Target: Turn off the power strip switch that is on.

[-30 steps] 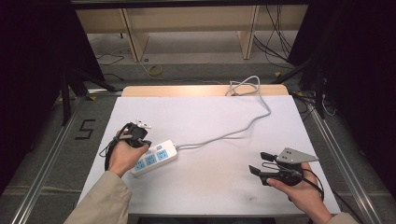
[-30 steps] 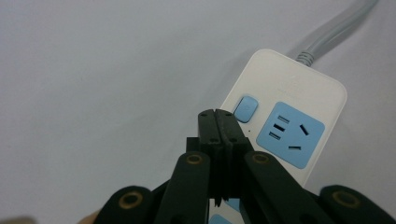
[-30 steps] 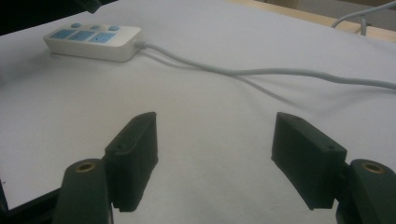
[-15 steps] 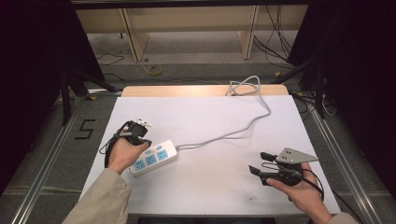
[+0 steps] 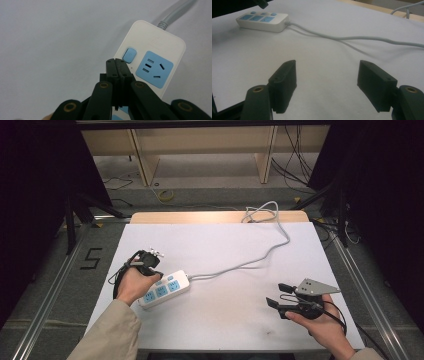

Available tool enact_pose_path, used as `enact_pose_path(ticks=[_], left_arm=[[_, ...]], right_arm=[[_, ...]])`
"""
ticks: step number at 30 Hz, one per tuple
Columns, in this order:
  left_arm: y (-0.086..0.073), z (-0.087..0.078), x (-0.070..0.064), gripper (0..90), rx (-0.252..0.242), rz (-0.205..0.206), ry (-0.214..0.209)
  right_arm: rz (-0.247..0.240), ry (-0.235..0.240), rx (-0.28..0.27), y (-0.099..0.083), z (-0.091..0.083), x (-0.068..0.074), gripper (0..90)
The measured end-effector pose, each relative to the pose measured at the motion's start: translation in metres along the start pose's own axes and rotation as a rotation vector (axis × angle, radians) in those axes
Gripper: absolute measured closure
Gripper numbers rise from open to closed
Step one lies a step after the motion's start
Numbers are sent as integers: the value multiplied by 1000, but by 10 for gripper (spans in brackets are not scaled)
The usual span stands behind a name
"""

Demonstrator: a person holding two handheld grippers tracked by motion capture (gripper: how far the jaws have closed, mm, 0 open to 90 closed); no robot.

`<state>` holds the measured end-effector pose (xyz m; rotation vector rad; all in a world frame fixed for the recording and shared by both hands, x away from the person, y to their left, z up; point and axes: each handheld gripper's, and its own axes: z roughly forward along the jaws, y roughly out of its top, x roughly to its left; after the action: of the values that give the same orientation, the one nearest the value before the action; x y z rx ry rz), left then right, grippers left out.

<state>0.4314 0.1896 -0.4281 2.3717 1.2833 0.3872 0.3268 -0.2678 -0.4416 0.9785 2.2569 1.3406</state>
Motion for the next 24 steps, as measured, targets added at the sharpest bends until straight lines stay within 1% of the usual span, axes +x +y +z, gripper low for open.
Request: enact_pose_path(ticks=[2,5,8,13,18,24], left_arm=[[0,1,-1,900,6,-3,-2],[0,2,-1,900,14,6,-5],[0,3,-2,900,19,6,-7],[0,5,-1,900,37,17,5],[-1,5,-1,900,43,16,5],[-1,7,-2,900,61,24,12]], right_arm=[[0,2,-3,0,0,0,320],[-1,0,0,0,0,0,320],[-1,0,0,0,0,0,320],[0,4,-2,0,0,0,319],[0,4,-3,0,0,0,319],[-1,7,-3,0,1,1,318]])
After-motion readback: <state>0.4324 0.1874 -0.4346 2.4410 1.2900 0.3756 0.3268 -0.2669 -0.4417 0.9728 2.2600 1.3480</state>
